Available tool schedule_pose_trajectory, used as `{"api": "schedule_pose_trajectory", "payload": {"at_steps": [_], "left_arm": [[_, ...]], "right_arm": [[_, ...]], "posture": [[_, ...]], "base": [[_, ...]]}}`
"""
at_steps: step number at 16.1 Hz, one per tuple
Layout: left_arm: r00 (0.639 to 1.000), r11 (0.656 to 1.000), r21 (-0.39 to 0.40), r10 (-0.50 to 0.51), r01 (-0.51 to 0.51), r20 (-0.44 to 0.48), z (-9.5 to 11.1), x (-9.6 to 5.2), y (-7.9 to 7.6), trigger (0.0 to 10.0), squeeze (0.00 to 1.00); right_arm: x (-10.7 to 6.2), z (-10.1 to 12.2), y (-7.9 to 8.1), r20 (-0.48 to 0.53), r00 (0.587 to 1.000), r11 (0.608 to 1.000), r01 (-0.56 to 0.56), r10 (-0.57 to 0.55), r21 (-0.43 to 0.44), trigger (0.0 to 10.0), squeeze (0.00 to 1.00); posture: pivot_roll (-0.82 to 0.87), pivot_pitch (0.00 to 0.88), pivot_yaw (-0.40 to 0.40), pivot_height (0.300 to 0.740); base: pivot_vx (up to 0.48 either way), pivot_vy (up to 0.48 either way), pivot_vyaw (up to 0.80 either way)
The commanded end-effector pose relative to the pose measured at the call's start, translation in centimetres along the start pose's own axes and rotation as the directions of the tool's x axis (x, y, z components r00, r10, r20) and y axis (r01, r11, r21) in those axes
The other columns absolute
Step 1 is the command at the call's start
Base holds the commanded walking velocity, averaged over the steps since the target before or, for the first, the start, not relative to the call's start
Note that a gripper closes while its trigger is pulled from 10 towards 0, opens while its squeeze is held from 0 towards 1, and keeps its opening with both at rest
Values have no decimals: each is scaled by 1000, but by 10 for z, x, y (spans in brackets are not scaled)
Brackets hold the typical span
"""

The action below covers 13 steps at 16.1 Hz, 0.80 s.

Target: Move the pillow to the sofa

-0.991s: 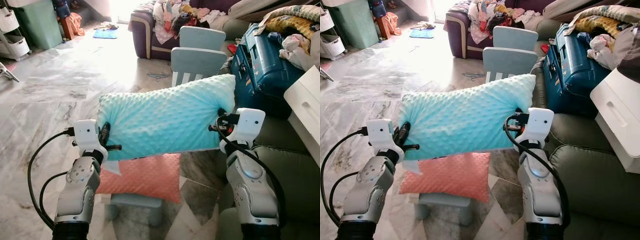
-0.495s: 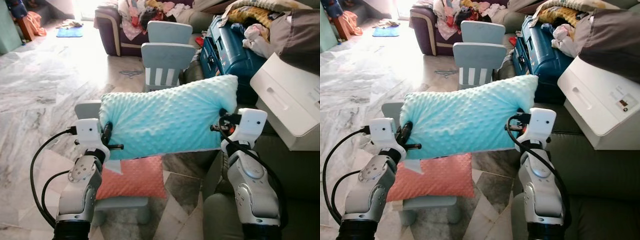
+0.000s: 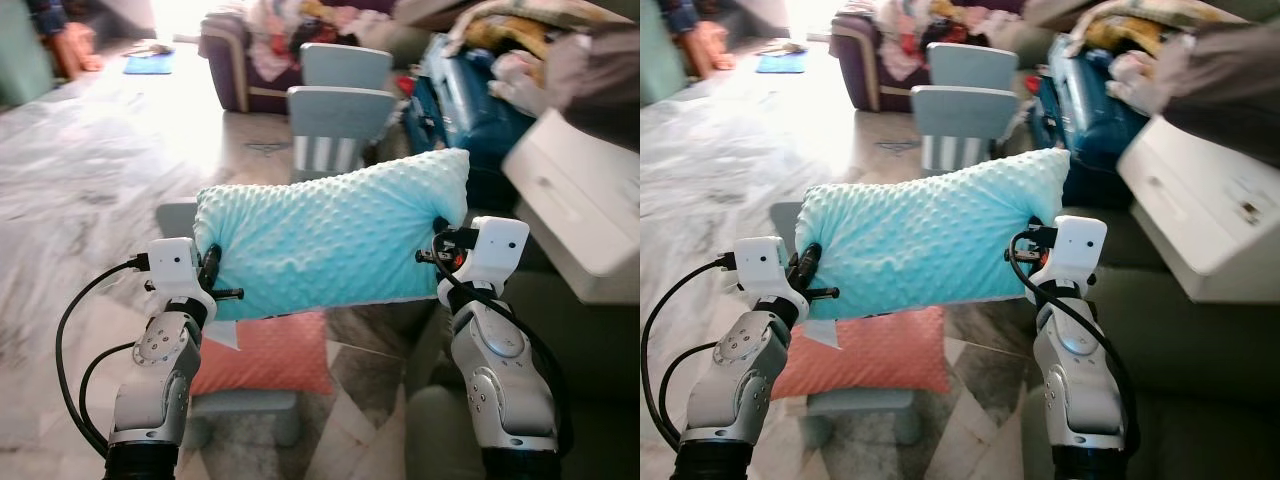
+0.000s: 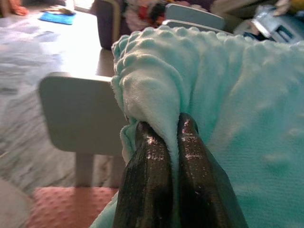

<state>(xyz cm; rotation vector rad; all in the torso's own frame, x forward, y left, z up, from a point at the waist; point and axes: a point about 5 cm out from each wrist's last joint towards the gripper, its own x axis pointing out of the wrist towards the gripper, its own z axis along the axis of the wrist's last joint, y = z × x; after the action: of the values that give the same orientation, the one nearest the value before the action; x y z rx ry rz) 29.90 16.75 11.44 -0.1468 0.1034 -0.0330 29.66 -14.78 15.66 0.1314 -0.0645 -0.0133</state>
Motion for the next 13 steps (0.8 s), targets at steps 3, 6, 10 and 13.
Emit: {"api": "schedule_pose_trajectory", "payload": {"at_steps": [3, 6, 10, 13], "left_arm": [[999, 1000, -2, -27, 27, 25, 8, 0, -4, 10000, 0], [999, 999, -10, -41, 41, 20, 8, -1, -6, 10000, 0], [998, 998, -23, -61, 61, 13, 8, -2, -8, 10000, 0], [997, 997, -30, -73, 73, 5, 6, -4, -10, 10000, 0]], "right_arm": [[-1, 5, -1, 16, 1000, 1000, 6, -6, 4, 10000, 0], [-2, 5, -1, 13, 1000, 1000, 5, -5, 4, 10000, 0], [-2, 5, 0, 11, 1000, 1000, 3, -3, 6, 10000, 0], [-5, 4, -1, 5, 1000, 1000, 4, -4, 8, 10000, 0]], "posture": [[-65, 52, -54, 740], [-69, 63, -55, 740], [-76, 85, -59, 740], [-74, 92, -63, 740]], "base": [[0, 0, -788], [0, 0, -788], [0, 0, -788], [0, 0, -788]]}}
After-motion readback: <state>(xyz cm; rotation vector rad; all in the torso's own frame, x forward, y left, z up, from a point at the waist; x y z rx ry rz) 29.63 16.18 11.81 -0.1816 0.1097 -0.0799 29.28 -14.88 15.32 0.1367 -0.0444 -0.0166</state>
